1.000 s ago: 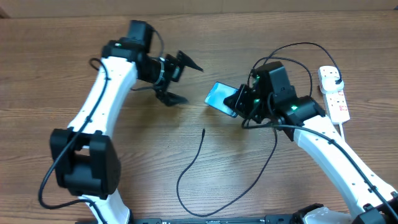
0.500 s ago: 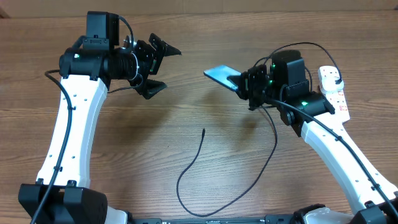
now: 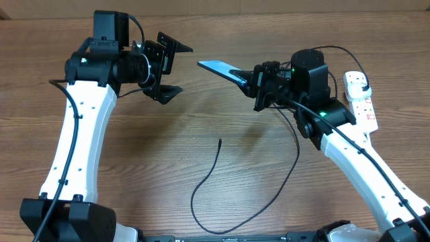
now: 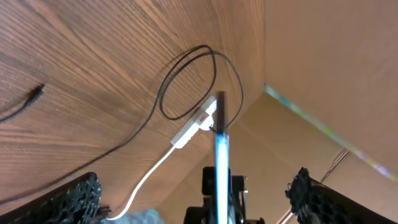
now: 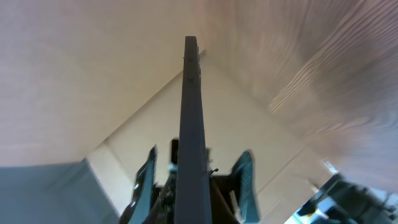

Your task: Plug charger to phone and switch on socket

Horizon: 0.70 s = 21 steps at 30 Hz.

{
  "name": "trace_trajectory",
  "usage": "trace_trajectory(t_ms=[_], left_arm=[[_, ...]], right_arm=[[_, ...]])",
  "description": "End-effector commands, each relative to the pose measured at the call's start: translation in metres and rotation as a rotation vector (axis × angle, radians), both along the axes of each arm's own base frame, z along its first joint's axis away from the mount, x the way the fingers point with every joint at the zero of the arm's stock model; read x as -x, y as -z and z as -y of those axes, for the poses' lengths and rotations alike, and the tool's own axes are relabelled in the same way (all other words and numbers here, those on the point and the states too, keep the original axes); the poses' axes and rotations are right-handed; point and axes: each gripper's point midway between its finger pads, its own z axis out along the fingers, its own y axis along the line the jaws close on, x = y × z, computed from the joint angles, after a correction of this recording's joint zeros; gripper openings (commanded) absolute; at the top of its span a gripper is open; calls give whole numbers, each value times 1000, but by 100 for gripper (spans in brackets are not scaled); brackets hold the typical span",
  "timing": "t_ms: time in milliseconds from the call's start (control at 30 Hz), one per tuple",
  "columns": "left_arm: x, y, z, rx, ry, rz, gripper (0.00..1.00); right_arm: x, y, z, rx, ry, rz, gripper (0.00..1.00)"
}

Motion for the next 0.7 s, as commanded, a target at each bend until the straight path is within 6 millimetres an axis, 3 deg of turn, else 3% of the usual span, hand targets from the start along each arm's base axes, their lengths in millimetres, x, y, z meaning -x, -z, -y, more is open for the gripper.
trace_trajectory(t_ms=[0,267,667], left_arm=[[0,-4,4,35,-39,-35,99],[-9,-15,14,58,-15,34,99],[-4,-13,29,34,13,37,99]], right_arm=[[4,-26,-14,-93,-24,-4,4],[15,-37,-34,-131,-70,15,4],[13,-62,-39,-200,-76,86,4]])
